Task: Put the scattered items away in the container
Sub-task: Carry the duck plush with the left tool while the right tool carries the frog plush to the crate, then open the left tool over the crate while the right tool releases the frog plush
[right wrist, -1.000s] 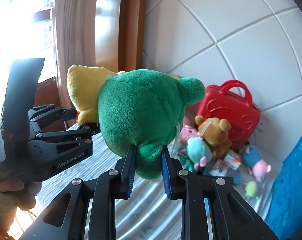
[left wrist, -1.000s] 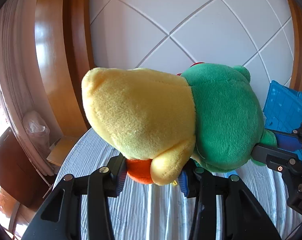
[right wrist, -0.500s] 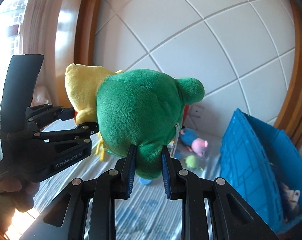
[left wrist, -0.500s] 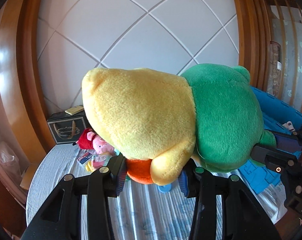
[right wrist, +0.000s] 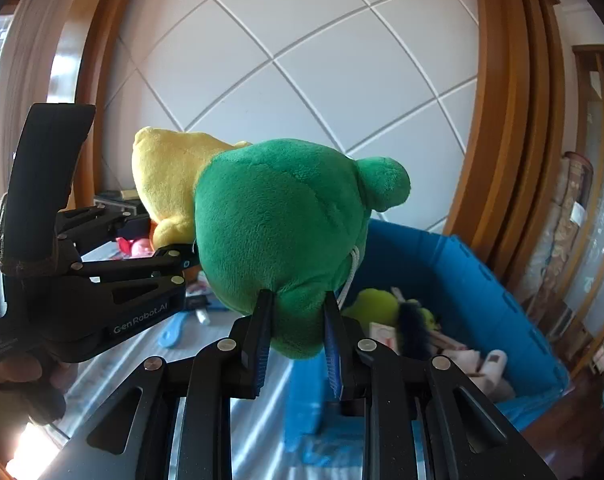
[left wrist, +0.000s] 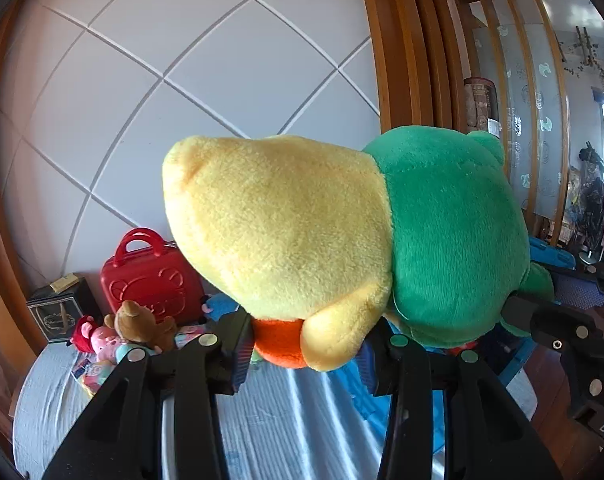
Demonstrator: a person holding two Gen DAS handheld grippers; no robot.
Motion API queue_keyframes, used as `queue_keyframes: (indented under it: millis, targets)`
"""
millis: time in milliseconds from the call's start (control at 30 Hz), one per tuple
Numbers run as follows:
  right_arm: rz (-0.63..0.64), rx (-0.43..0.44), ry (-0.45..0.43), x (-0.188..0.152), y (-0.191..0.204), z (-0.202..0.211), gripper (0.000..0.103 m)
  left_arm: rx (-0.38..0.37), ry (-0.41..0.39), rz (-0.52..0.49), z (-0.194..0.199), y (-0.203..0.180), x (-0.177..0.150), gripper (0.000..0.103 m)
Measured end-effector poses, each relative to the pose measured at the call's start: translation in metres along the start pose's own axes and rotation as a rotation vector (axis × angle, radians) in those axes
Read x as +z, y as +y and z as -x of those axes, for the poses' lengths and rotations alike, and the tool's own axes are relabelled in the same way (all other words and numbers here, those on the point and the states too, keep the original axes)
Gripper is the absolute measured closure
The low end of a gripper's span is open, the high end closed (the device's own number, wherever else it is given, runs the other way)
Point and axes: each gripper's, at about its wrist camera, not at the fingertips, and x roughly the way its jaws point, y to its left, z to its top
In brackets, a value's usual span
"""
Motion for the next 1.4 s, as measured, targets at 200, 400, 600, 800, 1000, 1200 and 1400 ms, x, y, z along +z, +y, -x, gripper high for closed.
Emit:
queue_keyframes:
  millis: [200,400,600,800,1000,1200,1400]
  targets:
    - [-0.013,-0.024,0.069,-0.02,-0.126,-0.022,0.08,-0.062,0.135,0.035,-0.068,-0.092,0.013,0.061]
    - [-0.081,-0.015,0.152,-0.053,-0.211,-0.052,0.08,-0.047,0.354,-0.003,-0.137,-0.164,0.009,0.061]
    - [-0.176,0.021,0.267,-0.084,-0.254,-0.087,0.08,-0.047,0.537,-0.014,-0.175,-0.188,0.0,0.059]
    - [-0.201,0.057,0.316,-0.091,-0.264,-0.103,0.08,-0.017,0.581,-0.023,-0.174,-0.192,-0.004,0.056]
    - [-0.198,0.055,0.342,-0.098,-0.262,-0.107,0.075,0.013,0.587,-0.006,-0.164,-0.185,-0.013,0.047]
    - [-0.18,-0.005,0.296,-0.099,-0.26,-0.097,0.052,0.059,0.515,0.014,-0.139,-0.171,-0.011,0.04]
    - [-0.187,-0.048,0.213,-0.094,-0.249,-0.068,0.004,0.108,0.385,0.049,-0.098,-0.152,-0.009,0.039]
